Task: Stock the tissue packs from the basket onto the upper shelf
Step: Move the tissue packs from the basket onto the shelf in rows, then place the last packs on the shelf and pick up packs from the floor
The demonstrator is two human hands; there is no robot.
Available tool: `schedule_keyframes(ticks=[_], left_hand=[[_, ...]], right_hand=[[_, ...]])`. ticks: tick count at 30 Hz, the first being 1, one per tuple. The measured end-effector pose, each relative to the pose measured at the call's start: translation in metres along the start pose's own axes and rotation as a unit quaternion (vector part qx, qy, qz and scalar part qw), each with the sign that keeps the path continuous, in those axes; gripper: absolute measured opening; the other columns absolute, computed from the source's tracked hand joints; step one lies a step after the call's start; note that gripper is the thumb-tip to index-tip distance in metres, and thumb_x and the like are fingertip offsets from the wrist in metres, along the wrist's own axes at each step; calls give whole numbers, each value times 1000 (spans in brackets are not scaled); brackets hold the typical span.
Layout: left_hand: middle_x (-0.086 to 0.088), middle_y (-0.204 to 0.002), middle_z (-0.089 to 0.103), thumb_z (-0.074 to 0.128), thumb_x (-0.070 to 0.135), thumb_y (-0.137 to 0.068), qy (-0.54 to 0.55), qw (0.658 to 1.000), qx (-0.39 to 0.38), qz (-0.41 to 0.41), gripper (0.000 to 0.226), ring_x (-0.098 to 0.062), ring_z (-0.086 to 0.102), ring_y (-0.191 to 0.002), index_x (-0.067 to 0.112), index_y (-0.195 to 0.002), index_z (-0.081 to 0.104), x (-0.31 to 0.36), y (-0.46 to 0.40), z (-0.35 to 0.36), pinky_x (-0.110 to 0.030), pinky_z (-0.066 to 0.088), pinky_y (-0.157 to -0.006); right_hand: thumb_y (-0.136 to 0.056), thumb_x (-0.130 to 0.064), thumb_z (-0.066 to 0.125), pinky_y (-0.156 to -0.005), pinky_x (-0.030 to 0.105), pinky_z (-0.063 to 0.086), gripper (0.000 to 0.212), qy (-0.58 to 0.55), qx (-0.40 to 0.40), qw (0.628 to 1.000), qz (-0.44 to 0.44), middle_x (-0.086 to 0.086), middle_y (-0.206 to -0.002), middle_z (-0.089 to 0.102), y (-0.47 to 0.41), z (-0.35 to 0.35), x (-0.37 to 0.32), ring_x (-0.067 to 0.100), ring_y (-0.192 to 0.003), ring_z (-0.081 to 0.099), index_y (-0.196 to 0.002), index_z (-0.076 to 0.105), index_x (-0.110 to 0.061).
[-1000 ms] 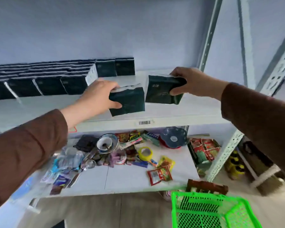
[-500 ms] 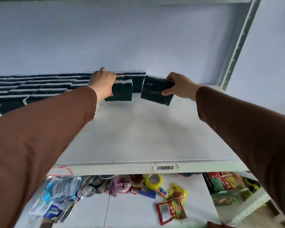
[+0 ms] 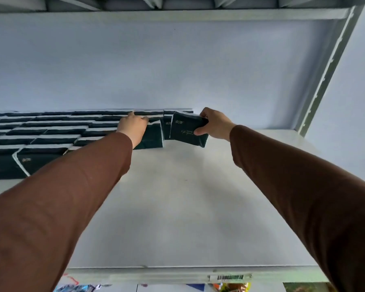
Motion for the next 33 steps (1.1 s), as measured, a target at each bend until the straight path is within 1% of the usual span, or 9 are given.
schedule_keyframes(ticks=[3,6,10,13,19,24,29,31,33], left_hand=[[-13,-127,48,57,1,-84,-26,999,40,2,45,-33,49,-117,10,-129,54,0,-9,11,-41,49,-85],[-9,-130,47,61,8,-81,-62,996,56,6,48,-28,46,-120,14,-128,54,2,-14,13,-37,45,-91],[-7,-124,50,72,7,-71,-39,996,73,-13,61,-27,48,-116,12,-127,48,2,-9,7,-36,45,-86],[-7,-120,54,80,13,-69,-21,996,84,6,62,-27,50,-113,10,-123,50,2,5,1,-37,48,-85],[-7,-113,60,65,7,-82,46,997,58,24,35,-28,53,-112,11,-115,53,7,38,3,-39,50,-83],[-8,-109,60,64,10,-84,67,996,42,33,30,-28,53,-106,11,-111,53,11,53,2,-37,47,-81],[-7,-106,59,62,9,-86,83,995,39,41,24,-28,52,-104,11,-108,53,17,62,1,-34,40,-73],[-7,-105,58,60,7,-86,87,995,34,46,23,-28,52,-105,11,-108,52,20,65,-1,-32,34,-72],[-7,-104,59,58,6,-86,100,994,30,46,22,-28,52,-104,10,-107,53,22,70,-3,-33,35,-71]], right_hand=[[-75,-26,78,-71,30,41,48,23,2,1000,-5,3,-105,55,-12,6,-1,23,-94,52,-115,54,-14],[-74,-28,77,-72,29,37,51,43,12,999,-7,5,-111,53,-22,13,0,23,-97,49,-118,55,-16],[-75,-30,76,-78,30,37,56,71,18,997,-14,6,-114,47,-30,21,-1,26,-108,46,-125,55,-19],[-75,-30,76,-83,32,40,59,98,22,995,-21,9,-122,45,-36,28,-3,29,-115,42,-129,55,-21],[-75,-30,77,-84,33,41,58,130,29,991,-20,10,-126,40,-45,39,-7,31,-115,42,-128,55,-22],[-71,-23,80,-82,37,42,61,110,57,992,-20,12,-121,50,-47,49,-13,35,-109,50,-120,45,-11],[-73,-19,79,-83,41,47,55,139,79,987,-31,13,-126,41,-43,57,-17,35,-109,47,-118,48,-11],[-72,-21,80,-81,39,47,58,147,82,985,-27,12,-128,38,-39,57,-19,34,-112,44,-121,48,-13],[-72,-26,80,-85,39,47,65,158,94,983,-25,9,-131,37,-32,53,-22,31,-118,39,-126,47,-15]])
Point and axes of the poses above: each hand's wrist, its own y-axis away from the middle knuckle, its own z-axis out of the palm, x = y × z, the point moved 2 cm from there along -y, towards the middle knuckle
